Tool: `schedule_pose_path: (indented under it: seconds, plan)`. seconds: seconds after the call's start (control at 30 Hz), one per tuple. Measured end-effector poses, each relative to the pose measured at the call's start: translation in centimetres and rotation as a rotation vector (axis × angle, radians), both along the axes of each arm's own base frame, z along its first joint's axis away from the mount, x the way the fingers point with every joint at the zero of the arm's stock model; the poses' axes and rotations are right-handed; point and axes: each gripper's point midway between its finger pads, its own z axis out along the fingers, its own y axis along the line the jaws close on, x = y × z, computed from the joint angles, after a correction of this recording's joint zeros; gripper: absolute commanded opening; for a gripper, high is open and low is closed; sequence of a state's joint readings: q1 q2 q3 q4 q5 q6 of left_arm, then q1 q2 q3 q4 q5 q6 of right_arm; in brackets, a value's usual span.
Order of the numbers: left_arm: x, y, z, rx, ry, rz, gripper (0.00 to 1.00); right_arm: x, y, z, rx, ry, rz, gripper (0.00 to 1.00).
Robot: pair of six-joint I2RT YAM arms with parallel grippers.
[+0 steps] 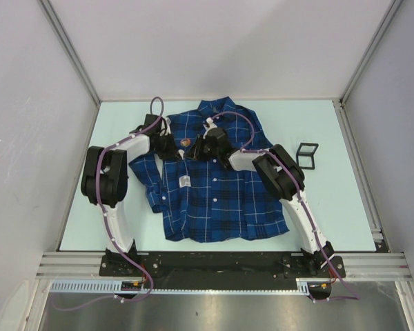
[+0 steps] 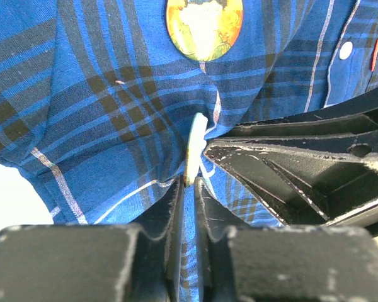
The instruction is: Remove the brooch from the garment
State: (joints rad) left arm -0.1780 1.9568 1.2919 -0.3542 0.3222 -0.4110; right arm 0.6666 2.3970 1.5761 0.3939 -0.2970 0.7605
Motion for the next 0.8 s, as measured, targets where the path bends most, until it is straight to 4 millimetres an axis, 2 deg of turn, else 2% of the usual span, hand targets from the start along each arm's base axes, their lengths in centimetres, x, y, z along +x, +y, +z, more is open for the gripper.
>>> schedule_pose_path:
  seconds: [0.3, 0.63, 0.8]
  plan:
    - [0.29, 0.46, -0.29, -0.003, 0.003, 0.018, 0.24, 0.27, -0.21, 0.08, -0.091, -0.095, -0.003, 0.23]
    - [0.49, 0.54, -0.60, -0.009, 0.007, 0.023, 0.03, 0.49, -0.23, 0.14, -0.131, -0.132, 0.001, 0.24]
    - [0.52, 0.35, -0.47, -0.021, 0.007, 0.023, 0.00, 0.61, -0.53, 0.31, -0.154, -0.145, -0.003, 0.29]
